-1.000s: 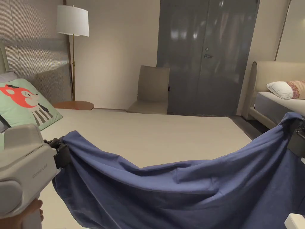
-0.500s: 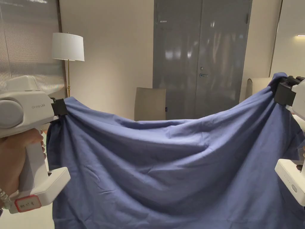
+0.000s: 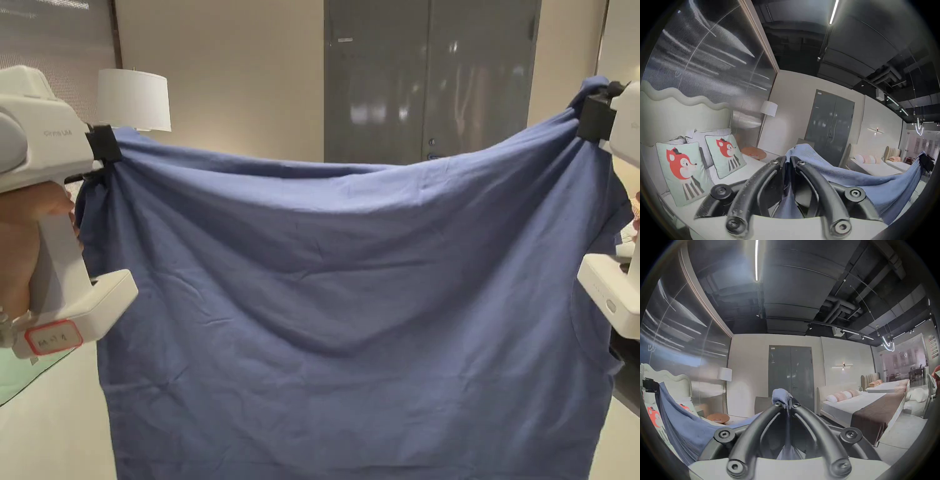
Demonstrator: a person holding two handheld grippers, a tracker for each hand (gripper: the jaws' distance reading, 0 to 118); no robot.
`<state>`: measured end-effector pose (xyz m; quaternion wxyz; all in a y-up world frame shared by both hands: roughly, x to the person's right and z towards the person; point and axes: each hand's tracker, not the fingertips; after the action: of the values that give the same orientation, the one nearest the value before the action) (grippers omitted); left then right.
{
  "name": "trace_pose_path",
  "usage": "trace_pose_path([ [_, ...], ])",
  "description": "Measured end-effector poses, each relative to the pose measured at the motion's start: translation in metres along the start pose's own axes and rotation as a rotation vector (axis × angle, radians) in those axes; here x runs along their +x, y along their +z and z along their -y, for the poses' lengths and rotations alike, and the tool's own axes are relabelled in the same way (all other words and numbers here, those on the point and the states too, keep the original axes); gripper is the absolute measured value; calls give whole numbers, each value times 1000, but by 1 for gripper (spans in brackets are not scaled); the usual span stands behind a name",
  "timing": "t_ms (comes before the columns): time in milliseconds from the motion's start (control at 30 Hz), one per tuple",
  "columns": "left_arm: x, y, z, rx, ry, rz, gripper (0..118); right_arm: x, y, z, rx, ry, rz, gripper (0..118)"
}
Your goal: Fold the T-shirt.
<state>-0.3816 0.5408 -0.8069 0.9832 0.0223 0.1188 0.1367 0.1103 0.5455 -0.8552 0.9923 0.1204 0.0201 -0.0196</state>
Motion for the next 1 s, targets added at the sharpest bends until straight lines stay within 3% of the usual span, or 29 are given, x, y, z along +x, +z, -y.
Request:
trace_pose_path([
  [167, 6, -30, 8, 19, 1, 4, 4, -1, -31, 8, 1, -6, 9, 3],
  [467, -1, -49, 50, -47, -2, -3, 4, -2, -29, 51, -71, 22, 26, 3],
  [667, -7, -33, 83, -108, -7, -7, 4, 7, -11, 83, -153, 38, 26, 3],
  [1000, -23, 35, 138, -231, -37, -12, 4, 19, 73, 124, -279, 59, 29, 3],
])
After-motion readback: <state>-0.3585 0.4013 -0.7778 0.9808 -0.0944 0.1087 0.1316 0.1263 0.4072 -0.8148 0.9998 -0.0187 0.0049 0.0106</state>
